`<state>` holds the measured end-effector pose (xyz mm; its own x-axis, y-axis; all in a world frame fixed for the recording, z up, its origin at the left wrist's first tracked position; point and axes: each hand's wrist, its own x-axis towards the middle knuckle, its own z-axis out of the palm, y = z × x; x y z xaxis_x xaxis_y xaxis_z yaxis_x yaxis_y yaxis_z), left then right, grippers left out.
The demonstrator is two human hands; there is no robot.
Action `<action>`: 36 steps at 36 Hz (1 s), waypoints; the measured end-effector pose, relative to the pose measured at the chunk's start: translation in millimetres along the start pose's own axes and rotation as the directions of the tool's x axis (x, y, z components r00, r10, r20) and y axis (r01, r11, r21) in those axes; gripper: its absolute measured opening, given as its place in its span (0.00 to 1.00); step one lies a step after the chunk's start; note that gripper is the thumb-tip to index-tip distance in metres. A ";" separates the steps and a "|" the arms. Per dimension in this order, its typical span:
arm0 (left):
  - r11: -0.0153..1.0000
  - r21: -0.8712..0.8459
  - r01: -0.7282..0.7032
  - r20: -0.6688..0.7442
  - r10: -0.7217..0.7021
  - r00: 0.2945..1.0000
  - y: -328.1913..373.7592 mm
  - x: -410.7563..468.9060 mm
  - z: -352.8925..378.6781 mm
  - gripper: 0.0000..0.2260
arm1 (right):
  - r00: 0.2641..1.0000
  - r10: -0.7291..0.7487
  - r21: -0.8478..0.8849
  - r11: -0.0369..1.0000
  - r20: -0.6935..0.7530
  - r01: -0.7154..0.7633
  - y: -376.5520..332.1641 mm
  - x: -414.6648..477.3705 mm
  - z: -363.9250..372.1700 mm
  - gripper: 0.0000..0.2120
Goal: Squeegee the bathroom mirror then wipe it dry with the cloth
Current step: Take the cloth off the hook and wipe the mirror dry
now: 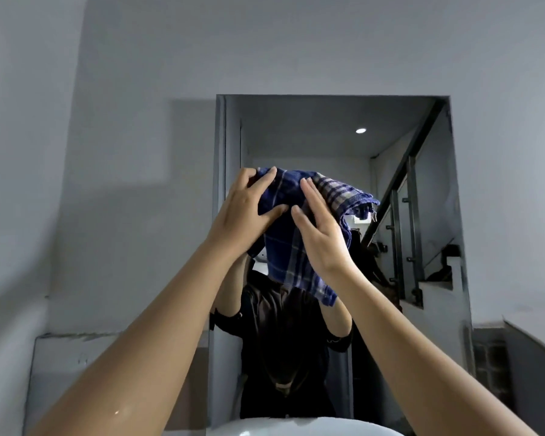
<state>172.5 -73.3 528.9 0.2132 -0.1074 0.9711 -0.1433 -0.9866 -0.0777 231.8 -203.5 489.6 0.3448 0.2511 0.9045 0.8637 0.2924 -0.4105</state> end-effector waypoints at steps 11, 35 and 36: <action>0.965 0.237 0.112 -0.049 -0.103 0.993 -39.3 -59.2 33.3 0.27 | 0.992 -0.123 -0.652 0.752 0.004 0.096 -20.5 85.1 18.4 0.28; 0.918 0.375 0.132 -0.078 -0.110 0.991 -33.5 -62.6 35.5 0.31 | 0.933 -0.250 -0.858 0.503 -0.260 -0.105 2.6 128.7 -128.2 0.28; 0.920 0.368 0.137 -0.081 -0.115 0.990 -32.7 -63.0 35.4 0.31 | 0.916 -0.229 -0.829 0.534 -0.330 -0.165 8.3 121.2 -138.9 0.29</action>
<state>197.9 -38.6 462.3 0.1494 0.0174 0.9886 0.2534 -0.9671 -0.0213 331.8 -298.8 611.9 0.2390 -0.1415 0.9607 0.7090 -0.6506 -0.2722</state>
